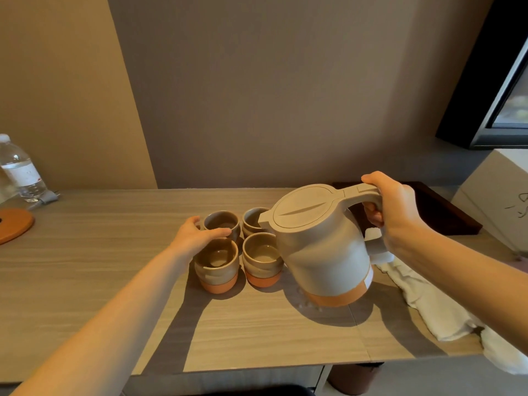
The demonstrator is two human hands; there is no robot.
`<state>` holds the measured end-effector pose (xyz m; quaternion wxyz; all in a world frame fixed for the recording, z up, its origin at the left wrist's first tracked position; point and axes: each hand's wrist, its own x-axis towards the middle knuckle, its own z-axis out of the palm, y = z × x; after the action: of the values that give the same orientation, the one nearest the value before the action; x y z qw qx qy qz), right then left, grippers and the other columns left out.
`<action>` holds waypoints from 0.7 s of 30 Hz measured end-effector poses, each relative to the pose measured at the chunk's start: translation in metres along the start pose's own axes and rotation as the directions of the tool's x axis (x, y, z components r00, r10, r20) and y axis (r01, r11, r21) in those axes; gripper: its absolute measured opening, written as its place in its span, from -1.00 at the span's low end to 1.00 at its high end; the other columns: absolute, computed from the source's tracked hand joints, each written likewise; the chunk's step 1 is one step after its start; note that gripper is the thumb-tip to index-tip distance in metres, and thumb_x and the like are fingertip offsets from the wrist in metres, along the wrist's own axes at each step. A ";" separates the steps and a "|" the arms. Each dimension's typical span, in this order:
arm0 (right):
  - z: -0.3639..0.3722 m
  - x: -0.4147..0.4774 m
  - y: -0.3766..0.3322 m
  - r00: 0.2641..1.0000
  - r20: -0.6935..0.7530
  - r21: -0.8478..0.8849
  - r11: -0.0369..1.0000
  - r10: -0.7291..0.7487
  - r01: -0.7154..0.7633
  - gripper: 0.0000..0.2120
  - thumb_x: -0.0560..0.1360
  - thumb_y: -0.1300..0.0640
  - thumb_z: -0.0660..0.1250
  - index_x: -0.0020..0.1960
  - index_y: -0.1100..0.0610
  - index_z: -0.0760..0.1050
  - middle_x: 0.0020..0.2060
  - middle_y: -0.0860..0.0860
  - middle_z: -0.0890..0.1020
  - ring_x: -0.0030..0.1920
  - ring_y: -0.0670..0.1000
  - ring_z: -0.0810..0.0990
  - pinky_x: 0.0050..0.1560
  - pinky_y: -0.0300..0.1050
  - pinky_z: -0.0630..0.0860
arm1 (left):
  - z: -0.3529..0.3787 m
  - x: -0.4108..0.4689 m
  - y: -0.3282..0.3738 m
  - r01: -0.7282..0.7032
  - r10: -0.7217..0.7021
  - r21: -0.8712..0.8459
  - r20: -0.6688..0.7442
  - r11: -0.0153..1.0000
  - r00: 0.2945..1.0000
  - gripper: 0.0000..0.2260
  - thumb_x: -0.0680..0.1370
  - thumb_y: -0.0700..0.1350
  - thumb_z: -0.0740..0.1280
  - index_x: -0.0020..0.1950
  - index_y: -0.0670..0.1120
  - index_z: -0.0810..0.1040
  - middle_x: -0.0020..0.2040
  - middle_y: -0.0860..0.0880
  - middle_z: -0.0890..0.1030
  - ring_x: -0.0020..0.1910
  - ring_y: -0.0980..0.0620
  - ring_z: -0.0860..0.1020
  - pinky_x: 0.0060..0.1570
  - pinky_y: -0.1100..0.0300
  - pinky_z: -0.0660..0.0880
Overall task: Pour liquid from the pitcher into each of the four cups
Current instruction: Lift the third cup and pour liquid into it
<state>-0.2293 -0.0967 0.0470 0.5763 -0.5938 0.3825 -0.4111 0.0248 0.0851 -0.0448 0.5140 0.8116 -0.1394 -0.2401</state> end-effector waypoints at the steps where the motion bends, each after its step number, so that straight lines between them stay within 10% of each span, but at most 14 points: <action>1: 0.001 0.002 0.000 1.000 -0.002 0.000 1.000 0.002 -0.002 -0.72 0.44 -0.02 0.34 -0.21 0.21 0.49 -0.47 -0.01 0.49 -0.43 -0.05 0.38 -0.34 -0.17 0.34 | 0.003 0.003 0.003 0.007 -0.009 0.052 0.026 0.999 1.000 -0.15 0.36 0.01 0.57 0.52 -0.04 0.19 0.45 -0.15 0.36 0.37 -0.20 0.38 0.15 -0.01 0.42; 21: 0.000 0.022 0.010 1.000 -0.019 -0.011 1.000 0.020 -0.020 -0.74 0.47 -0.01 0.34 -0.26 0.17 0.50 -0.48 0.00 0.50 -0.44 -0.06 0.40 -0.34 -0.16 0.34 | 0.021 0.036 0.013 -0.012 0.020 0.236 -0.032 0.972 0.999 -0.23 0.32 -0.08 0.61 0.40 -0.08 0.26 0.28 -0.17 0.46 0.15 -0.15 0.47 0.03 0.01 0.46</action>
<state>-0.2213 -0.1173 0.0383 0.5734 -0.5892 0.3959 -0.4090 0.0441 0.0465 -0.0491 0.4181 0.8699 -0.1644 -0.2037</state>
